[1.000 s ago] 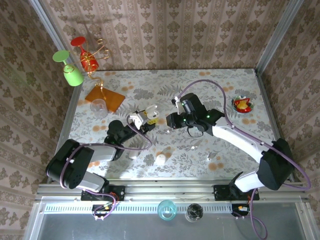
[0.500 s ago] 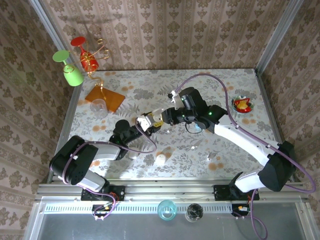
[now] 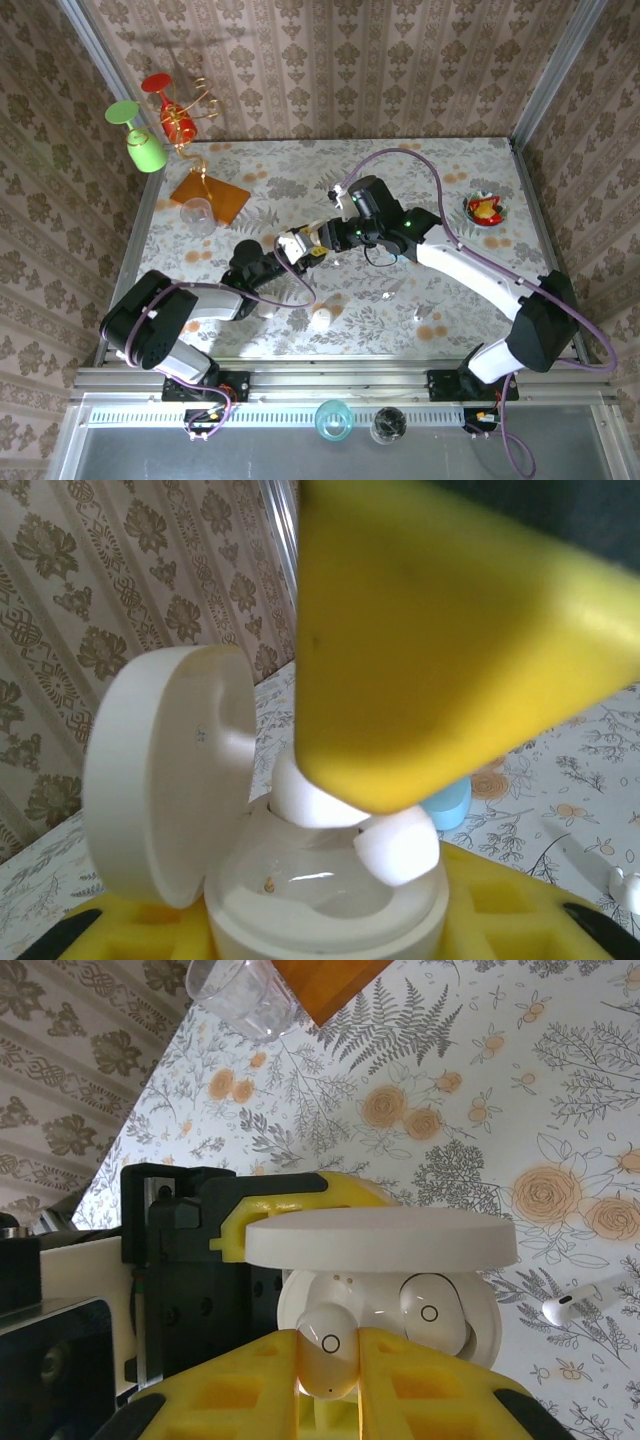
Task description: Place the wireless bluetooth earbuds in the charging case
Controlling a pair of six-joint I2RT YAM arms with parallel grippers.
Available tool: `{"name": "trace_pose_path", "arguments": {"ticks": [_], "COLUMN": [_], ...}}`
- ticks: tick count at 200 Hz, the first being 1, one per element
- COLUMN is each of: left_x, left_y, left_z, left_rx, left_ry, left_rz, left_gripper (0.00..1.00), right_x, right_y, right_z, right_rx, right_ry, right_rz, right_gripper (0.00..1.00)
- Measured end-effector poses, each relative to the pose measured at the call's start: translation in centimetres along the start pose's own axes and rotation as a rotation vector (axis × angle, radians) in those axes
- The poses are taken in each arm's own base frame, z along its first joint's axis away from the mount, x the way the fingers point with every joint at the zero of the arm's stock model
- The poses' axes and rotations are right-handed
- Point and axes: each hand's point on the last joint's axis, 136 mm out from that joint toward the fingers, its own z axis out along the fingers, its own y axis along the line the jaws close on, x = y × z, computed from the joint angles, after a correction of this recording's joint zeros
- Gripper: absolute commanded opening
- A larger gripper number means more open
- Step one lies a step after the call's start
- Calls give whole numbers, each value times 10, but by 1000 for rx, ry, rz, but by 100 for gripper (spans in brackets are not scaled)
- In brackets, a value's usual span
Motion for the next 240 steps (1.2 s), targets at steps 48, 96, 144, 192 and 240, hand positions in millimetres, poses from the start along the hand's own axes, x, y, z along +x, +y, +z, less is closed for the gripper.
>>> {"name": "trace_pose_path", "arguments": {"ticks": [48, 96, 144, 192, 240], "left_x": [0, 0, 0, 1, 1], "left_y": [0, 0, 3, 5, 11], "left_z": [0, 0, 0, 0, -1], "left_rx": [0, 0, -16, -30, -46], "left_ry": [1, 0, 1, 4, 0], "left_rz": [0, 0, -1, -31, -45], "left_gripper": [31, 31, 30, 31, 31], "right_x": [-3, -7, -5, -5, 0], "right_y": [0, 1, 1, 1, -1], "right_z": [5, 8, 12, 13, 5], "right_rx": [-4, -9, -8, -12, -1], "right_ry": [-9, -25, -16, -21, -38], "right_rz": [0, 17, 18, 16, 13], "right_gripper": [21, 21, 24, 32, 46]}}
